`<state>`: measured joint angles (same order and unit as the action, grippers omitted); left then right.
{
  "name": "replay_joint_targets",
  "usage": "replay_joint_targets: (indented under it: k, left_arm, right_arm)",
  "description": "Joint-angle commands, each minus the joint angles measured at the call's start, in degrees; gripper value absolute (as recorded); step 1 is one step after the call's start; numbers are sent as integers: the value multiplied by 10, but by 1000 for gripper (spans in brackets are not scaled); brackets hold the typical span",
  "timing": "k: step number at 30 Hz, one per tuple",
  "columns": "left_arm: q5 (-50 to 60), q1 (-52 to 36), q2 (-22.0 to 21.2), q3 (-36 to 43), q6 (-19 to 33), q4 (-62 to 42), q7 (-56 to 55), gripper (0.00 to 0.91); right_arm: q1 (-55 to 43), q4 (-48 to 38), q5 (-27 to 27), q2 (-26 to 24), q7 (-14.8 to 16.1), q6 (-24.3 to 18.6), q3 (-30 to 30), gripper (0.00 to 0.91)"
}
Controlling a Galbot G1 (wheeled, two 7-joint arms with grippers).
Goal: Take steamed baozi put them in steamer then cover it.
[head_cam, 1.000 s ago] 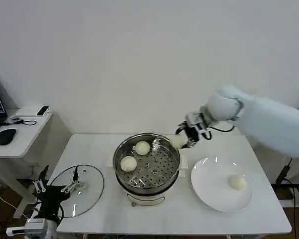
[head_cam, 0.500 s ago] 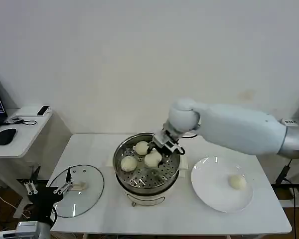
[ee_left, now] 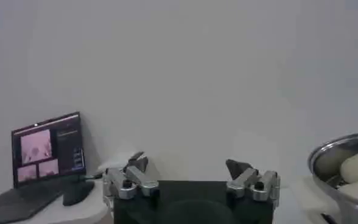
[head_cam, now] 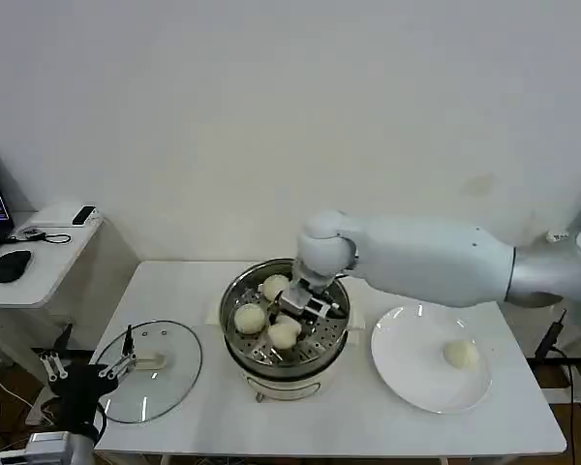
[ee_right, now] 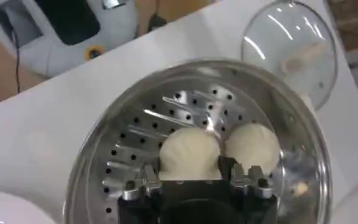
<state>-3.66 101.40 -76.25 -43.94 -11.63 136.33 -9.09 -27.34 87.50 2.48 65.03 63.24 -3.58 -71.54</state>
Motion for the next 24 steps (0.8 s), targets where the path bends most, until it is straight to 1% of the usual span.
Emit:
replay_joint_targets:
  k: [1, 3, 5, 6, 7, 8, 9, 10, 18, 21, 22, 24]
  left_arm:
    - [0, 2, 0, -2, 1, 0, 0, 907]
    - [0, 2, 0, -3, 1, 1, -1, 907]
    - [0, 2, 0, -3, 1, 0, -1, 907]
    - [0, 2, 0, -2, 1, 0, -1, 907]
    - [0, 2, 0, -1, 1, 0, -1, 907]
    - [0, 1, 0, -1, 1, 0, -1, 907]
    - [0, 0, 0, 1, 1, 0, -1, 907]
    - [1, 0, 0, 1, 1, 0, -1, 907]
    - [0, -2, 4, 3, 1, 2, 0, 907]
    - [-3, -3, 10, 2, 0, 2, 0, 907]
    - [-3, -4, 13, 2, -1, 1, 0, 907]
    - [-4, -8, 17, 4, -2, 0, 0, 907]
  right_arm:
    - [0, 2, -26, 11, 1, -38, -12, 645]
    - [-1, 6, -26, 8, 3, -38, -12, 645]
    - [-1, 10, -23, 6, 4, -39, -13, 685]
    - [-3, 12, -22, 4, 4, -39, -14, 725]
    - [-5, 14, -20, 3, 6, -39, -15, 746]
    - [-7, 15, -19, 1, 6, -40, -16, 806]
    - [-9, 17, -16, 0, 4, -40, -16, 836]
    - [-11, 17, -12, -1, 2, -40, -16, 897]
    - [-29, 19, -4, -24, -3, -36, -1, 907]
    - [-37, 19, 15, -44, -13, -10, 8, 907]
    - [-41, 18, 29, -55, -25, 18, 12, 907]
    - [-43, 14, 34, -73, -27, 64, 22, 907]
